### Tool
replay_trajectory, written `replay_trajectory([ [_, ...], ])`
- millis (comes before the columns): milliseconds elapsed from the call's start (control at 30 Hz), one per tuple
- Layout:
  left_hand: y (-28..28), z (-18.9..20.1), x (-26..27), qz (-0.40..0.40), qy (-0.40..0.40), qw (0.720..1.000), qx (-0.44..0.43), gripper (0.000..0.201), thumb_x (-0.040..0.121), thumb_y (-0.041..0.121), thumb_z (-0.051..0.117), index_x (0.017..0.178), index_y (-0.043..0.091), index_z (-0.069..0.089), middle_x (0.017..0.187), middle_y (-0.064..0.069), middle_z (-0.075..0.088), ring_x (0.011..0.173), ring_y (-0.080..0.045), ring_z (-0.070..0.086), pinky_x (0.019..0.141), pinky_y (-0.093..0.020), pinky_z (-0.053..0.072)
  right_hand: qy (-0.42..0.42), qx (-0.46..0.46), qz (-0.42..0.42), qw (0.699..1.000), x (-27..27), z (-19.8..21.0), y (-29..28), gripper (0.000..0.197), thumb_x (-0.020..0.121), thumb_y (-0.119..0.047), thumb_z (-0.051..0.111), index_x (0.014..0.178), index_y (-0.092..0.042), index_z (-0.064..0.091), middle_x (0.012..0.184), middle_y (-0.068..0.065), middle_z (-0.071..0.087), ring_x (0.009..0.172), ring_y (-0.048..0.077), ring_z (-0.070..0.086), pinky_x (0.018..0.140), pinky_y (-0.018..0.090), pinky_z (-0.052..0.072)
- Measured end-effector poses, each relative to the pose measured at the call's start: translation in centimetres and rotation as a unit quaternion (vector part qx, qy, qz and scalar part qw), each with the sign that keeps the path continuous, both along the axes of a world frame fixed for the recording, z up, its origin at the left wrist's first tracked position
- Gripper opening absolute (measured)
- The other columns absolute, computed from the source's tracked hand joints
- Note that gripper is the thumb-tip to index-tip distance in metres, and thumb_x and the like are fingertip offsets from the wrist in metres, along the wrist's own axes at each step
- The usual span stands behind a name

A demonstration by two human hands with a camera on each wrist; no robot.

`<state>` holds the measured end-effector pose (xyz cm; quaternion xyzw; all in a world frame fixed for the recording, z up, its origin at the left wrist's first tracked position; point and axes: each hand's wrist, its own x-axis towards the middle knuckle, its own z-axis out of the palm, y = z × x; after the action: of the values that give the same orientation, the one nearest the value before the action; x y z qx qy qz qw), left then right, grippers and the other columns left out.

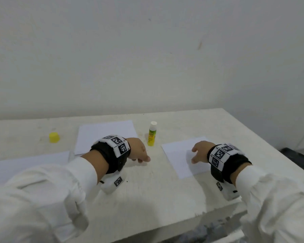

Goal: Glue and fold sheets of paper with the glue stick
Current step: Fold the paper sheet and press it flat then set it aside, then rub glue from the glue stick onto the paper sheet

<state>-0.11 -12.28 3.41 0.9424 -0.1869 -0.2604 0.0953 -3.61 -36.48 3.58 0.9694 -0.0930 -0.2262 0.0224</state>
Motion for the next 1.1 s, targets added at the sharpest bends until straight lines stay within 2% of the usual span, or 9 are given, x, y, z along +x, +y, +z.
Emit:
replay_trajectory([
  [100,-3.8,-0.8,0.0,-0.005,-0.033,0.999,-0.015,0.038,0.09,0.041,0.06,0.118,0.016,0.065,0.126,0.002,0.061,0.114,-0.017,0.056,0.098,-0.027,0.041,0.024,-0.005,-0.037,0.999,0.5,-1.1,-3.6,0.083,0.086,-0.057,0.056,0.147,-0.008,0.029,0.153,0.008,0.03,0.14,0.024,0.03,0.112,0.035,0.027],
  [233,-8.6,-2.2,0.3,-0.035,-0.061,0.996,0.051,0.06,0.096,0.047,0.047,0.144,0.013,0.039,0.15,-0.005,0.037,0.137,-0.023,0.034,0.109,-0.032,0.029,0.041,0.003,-0.041,0.998,1.2,-3.3,-5.9,0.082,0.071,-0.074,0.058,0.125,-0.012,0.056,0.129,0.006,0.057,0.119,0.027,0.052,0.1,0.036,0.04],
  [300,-10.8,-2.9,0.4,-0.039,-0.055,0.994,0.086,0.061,0.095,0.051,0.044,0.139,0.007,0.042,0.142,-0.011,0.044,0.13,-0.026,0.042,0.099,-0.031,0.036,0.044,0.016,-0.039,0.998,1.6,-4.2,-6.4,0.073,0.067,-0.073,0.063,0.108,-0.012,0.062,0.113,0.005,0.064,0.108,0.027,0.058,0.096,0.038,0.045],
  [367,-12.3,-3.7,0.6,-0.036,-0.059,0.992,0.107,0.054,0.093,0.054,0.046,0.119,0.007,0.053,0.115,-0.012,0.056,0.104,-0.026,0.054,0.082,-0.029,0.038,0.031,0.02,-0.046,0.998,1.8,-4.5,-6.4,0.06,0.063,-0.069,0.069,0.085,-0.013,0.061,0.095,0.004,0.064,0.098,0.027,0.062,0.092,0.038,0.048],
  [433,-13.2,-4.2,0.6,-0.031,-0.092,0.987,0.132,0.057,0.089,0.057,0.047,0.115,0.007,0.058,0.108,-0.009,0.061,0.096,-0.027,0.059,0.082,-0.03,0.044,0.024,0.018,-0.049,0.998,2.3,-5.0,-6.6,0.061,0.053,-0.071,0.071,0.072,-0.015,0.056,0.086,0.003,0.065,0.091,0.027,0.063,0.09,0.04,0.05],
  [533,-13.8,-4.4,0.8,-0.016,-0.116,0.982,0.149,0.065,0.087,0.059,0.052,0.123,0.004,0.055,0.119,-0.011,0.061,0.106,-0.029,0.06,0.087,-0.033,0.046,0.019,0.011,-0.03,0.999,3.1,-5.6,-6.9,0.066,0.042,-0.076,0.069,0.069,-0.017,0.057,0.087,0.004,0.068,0.09,0.027,0.063,0.088,0.042,0.051],
  [733,-14.9,-3.3,0.5,-0.005,-0.112,0.981,0.156,0.079,0.09,0.051,0.055,0.143,-0.003,0.031,0.141,-0.018,0.042,0.126,-0.032,0.048,0.099,-0.037,0.039,0.024,-0.004,0.016,1.0,3.6,-6.2,-7.0,0.067,0.049,-0.077,0.068,0.079,-0.018,0.069,0.081,0.002,0.069,0.089,0.027,0.064,0.085,0.046,0.052],
  [967,-14.9,-3.3,0.7,0.0,-0.09,0.984,0.153,0.071,0.088,0.053,0.058,0.131,-0.002,0.045,0.127,-0.015,0.056,0.103,-0.027,0.056,0.075,-0.028,0.036,0.028,-0.005,0.028,0.999,3.8,-6.6,-6.8,0.063,0.052,-0.078,0.067,0.072,-0.018,0.065,0.079,0.004,0.065,0.093,0.029,0.062,0.083,0.05,0.051],
  [1100,-15.0,-3.3,0.7,0.002,-0.089,0.985,0.149,0.067,0.088,0.051,0.059,0.127,-0.002,0.048,0.112,-0.014,0.059,0.087,-0.021,0.047,0.07,-0.027,0.036,0.018,-0.025,0.052,0.998,3.9,-6.9,-7.0,0.055,0.059,-0.072,0.068,0.059,-0.019,0.052,0.075,0.002,0.059,0.09,0.028,0.062,0.084,0.05,0.051],
])
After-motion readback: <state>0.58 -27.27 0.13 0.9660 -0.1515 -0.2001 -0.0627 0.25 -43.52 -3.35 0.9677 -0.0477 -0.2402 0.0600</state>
